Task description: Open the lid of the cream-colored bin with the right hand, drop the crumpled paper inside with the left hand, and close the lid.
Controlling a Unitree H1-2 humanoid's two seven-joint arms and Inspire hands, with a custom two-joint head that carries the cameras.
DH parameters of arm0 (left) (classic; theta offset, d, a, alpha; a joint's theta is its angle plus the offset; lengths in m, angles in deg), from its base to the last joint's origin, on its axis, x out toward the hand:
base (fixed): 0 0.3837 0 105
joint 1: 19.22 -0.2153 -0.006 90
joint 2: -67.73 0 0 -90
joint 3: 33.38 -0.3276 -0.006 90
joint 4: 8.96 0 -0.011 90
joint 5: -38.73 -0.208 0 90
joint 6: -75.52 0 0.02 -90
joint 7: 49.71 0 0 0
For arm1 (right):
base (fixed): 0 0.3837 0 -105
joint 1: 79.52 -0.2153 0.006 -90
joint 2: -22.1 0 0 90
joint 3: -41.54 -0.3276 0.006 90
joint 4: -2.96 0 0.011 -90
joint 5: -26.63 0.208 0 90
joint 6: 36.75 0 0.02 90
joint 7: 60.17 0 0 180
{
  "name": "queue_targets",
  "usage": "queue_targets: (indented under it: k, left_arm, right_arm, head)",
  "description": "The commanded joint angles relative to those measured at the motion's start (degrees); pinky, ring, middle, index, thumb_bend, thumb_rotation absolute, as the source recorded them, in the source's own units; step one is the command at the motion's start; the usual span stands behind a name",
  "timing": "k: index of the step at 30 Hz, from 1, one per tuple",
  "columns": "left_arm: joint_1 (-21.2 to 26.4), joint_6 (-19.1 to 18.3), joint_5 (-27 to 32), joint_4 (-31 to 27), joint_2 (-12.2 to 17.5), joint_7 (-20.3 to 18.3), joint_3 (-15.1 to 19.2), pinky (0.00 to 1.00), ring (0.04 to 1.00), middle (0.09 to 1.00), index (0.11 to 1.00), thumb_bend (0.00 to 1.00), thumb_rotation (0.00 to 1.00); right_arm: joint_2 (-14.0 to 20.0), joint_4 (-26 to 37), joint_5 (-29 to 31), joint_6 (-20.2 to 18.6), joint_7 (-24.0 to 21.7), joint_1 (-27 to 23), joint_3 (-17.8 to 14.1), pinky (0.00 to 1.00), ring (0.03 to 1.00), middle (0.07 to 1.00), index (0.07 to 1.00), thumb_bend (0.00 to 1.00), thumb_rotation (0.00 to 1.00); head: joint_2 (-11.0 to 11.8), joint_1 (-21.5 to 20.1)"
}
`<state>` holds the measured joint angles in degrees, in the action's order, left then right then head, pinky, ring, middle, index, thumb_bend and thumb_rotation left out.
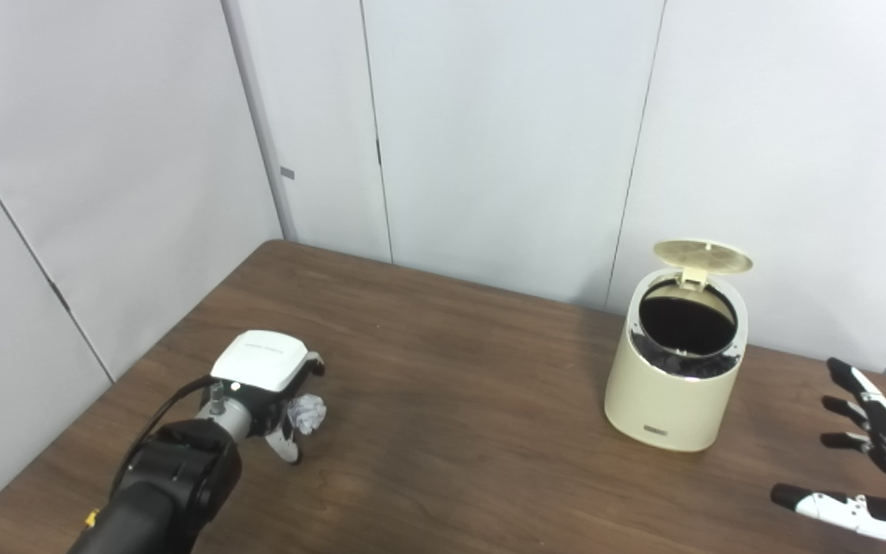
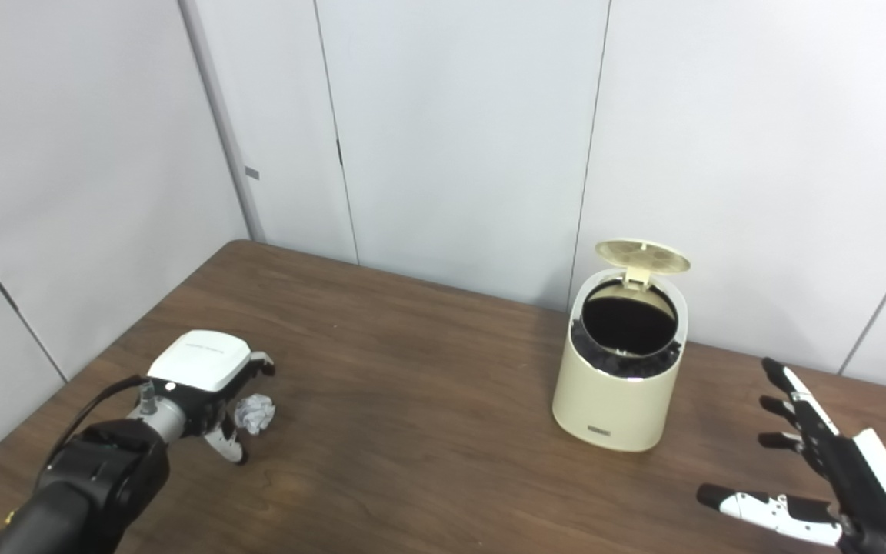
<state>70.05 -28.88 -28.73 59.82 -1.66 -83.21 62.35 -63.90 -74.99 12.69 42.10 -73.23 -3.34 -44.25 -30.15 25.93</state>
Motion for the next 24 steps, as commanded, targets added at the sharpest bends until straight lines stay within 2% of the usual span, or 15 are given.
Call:
queue_targets:
  k: [1, 10, 14, 19, 24]
  left_arm:
    - [0.9, 0.1, -0.2, 0.2, 1.2, 2.7, 0.7, 0.53, 0.672, 0.741, 0.782, 0.86, 0.07]
    - [0.6, 0.4, 2.6, 3.3, 1.2, 6.1, 0.3, 0.53, 0.650, 0.727, 0.728, 0.83, 0.06]
    - [0.5, -0.1, 4.5, 3.6, 0.9, 5.7, 0.2, 0.53, 0.638, 0.703, 0.717, 0.81, 0.07]
    - [0.2, 1.2, 7.8, 5.0, 1.1, 7.2, -0.8, 0.53, 0.623, 0.672, 0.702, 0.81, 0.07]
    - [0.1, 1.0, 10.8, 5.9, 0.8, 7.3, -1.7, 0.56, 0.643, 0.672, 0.675, 0.79, 0.01]
  right_arm:
    - [0.6, 1.9, 0.4, 0.8, 0.1, -2.4, -0.6, 0.74, 0.900, 0.967, 0.947, 0.79, 0.30]
    - [0.7, 2.4, 0.2, 0.5, 0.1, -2.2, -0.7, 0.76, 0.903, 0.967, 0.945, 0.79, 0.31]
    - [0.6, 2.9, 0.0, 0.2, 0.1, -2.1, -0.6, 0.75, 0.899, 0.966, 0.944, 0.79, 0.31]
    - [0.7, 2.8, 0.4, 0.7, 0.2, -1.9, -0.8, 0.74, 0.894, 0.965, 0.945, 0.78, 0.32]
    - [0.8, 3.3, 0.2, 0.0, 0.1, -1.8, -0.9, 0.74, 0.891, 0.967, 0.946, 0.78, 0.33]
  head:
    - [-0.1, -0.1]
    - [-0.5, -0.2]
    - [-0.8, -0.4]
    - [-1.1, -0.5]
    - [-1.3, -0.6]
